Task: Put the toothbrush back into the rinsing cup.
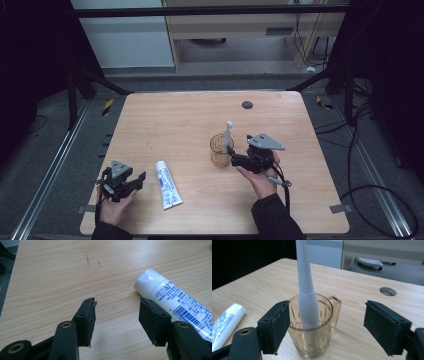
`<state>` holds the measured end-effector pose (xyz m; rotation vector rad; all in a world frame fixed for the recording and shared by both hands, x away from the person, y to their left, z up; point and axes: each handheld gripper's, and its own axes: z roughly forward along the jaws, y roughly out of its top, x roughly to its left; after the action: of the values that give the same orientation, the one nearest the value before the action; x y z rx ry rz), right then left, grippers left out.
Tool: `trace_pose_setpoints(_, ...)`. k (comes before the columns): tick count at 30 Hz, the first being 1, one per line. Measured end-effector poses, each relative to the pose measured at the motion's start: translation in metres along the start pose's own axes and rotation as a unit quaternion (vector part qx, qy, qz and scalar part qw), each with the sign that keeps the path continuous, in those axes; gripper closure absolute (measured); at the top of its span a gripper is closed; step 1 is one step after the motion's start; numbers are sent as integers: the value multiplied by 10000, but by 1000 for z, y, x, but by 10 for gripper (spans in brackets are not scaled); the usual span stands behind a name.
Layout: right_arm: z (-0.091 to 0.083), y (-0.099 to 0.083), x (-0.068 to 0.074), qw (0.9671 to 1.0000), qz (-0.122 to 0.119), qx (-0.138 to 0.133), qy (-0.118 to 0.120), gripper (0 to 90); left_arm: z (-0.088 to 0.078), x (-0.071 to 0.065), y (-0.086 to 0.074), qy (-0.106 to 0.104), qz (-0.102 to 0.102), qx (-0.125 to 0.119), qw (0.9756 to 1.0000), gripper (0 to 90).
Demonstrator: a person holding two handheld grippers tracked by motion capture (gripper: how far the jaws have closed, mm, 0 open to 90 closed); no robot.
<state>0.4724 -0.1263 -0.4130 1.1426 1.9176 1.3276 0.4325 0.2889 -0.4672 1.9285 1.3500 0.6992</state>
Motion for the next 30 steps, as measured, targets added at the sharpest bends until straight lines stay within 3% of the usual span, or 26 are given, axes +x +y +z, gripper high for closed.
trace_pose_setpoints(5,-16,-11,-12,9996,-242,139,-103,186,-1,-2,-1,-63,23,-2,10000,546)
trace_pose_setpoints(10,-34,-29,-30,9994,-117,245,-219,223,-1,-5,-1,-210,65,55,9997,620)
trace_pose_setpoints(15,-44,-42,-46,9981,-193,348,-461,282,2,-10,-1,-302,193,206,9991,723)
trace_pose_setpoints(17,-44,-45,-48,9982,-191,382,-424,295,4,-12,-2,-364,249,291,9986,752)
trace_pose_setpoints(22,-46,-56,-54,9964,-320,594,-519,339,5,-21,-3,-675,325,489,9960,877)
trace_pose_setpoints(30,-54,-62,-59,9957,-416,541,-634,343,5,-39,-6,-1054,612,812,9892,897)
